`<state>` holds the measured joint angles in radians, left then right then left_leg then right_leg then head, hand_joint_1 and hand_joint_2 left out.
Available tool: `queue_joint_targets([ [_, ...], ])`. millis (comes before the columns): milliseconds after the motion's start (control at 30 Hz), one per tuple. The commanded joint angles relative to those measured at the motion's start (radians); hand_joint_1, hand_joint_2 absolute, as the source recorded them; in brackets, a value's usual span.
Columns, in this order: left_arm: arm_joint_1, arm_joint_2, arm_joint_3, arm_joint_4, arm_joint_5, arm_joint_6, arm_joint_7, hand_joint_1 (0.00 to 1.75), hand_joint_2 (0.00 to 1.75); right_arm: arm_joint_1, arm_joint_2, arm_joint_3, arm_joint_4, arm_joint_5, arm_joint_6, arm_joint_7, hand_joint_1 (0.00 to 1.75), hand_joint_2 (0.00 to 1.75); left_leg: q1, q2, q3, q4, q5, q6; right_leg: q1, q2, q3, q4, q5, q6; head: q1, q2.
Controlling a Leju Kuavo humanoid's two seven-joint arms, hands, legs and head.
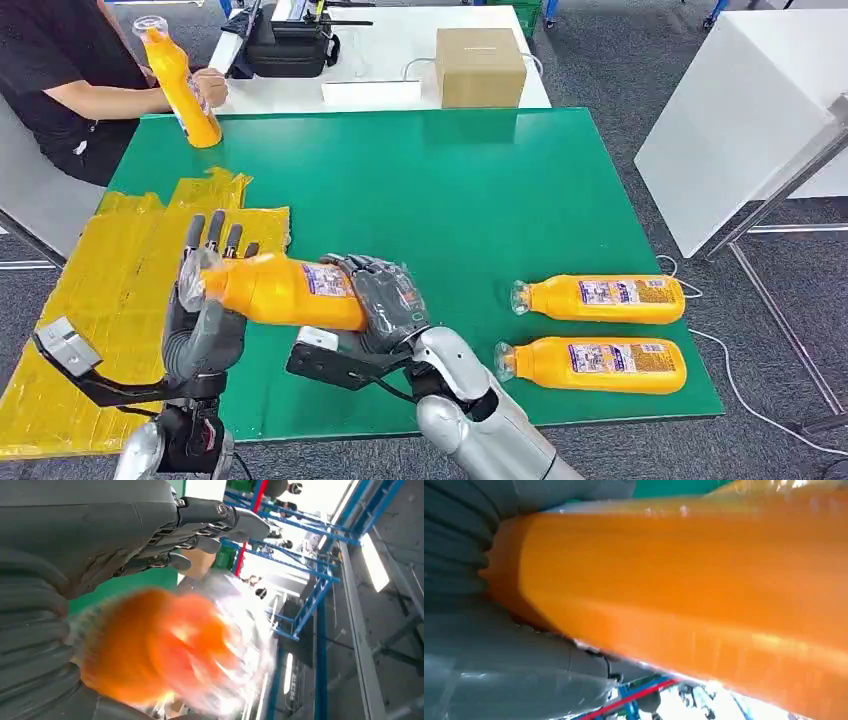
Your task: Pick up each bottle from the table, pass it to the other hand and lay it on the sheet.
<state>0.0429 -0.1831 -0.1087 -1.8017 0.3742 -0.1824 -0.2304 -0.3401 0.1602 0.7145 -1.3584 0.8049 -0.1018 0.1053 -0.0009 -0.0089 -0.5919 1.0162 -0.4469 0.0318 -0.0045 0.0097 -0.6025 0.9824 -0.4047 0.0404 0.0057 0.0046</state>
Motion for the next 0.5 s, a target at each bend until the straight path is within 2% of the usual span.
queue_joint_targets([
  [33, -0.035, 0.034, -0.043, 0.024, -0.044, -0.029, -0.027, 0.0, 1.75, -0.084, 0.005, -0.001, 0.14, -0.065, 0.013, 0.013, 1.75, 1.75, 0.001, 0.001, 0.004, -0.001, -0.001, -0.002, 0.001, 0.0, 0.004, -0.001, -0.001, -0.001, 0.0, 0.0],
  [500, -0.04, 0.038, -0.051, 0.03, -0.067, -0.051, -0.036, 0.0, 1.75, -0.097, 0.008, 0.01, 0.147, -0.068, 0.047, 0.015, 1.75, 1.75, 0.001, 0.001, 0.006, -0.001, -0.001, -0.002, 0.001, -0.001, 0.005, -0.001, -0.001, -0.001, 0.0, 0.0],
])
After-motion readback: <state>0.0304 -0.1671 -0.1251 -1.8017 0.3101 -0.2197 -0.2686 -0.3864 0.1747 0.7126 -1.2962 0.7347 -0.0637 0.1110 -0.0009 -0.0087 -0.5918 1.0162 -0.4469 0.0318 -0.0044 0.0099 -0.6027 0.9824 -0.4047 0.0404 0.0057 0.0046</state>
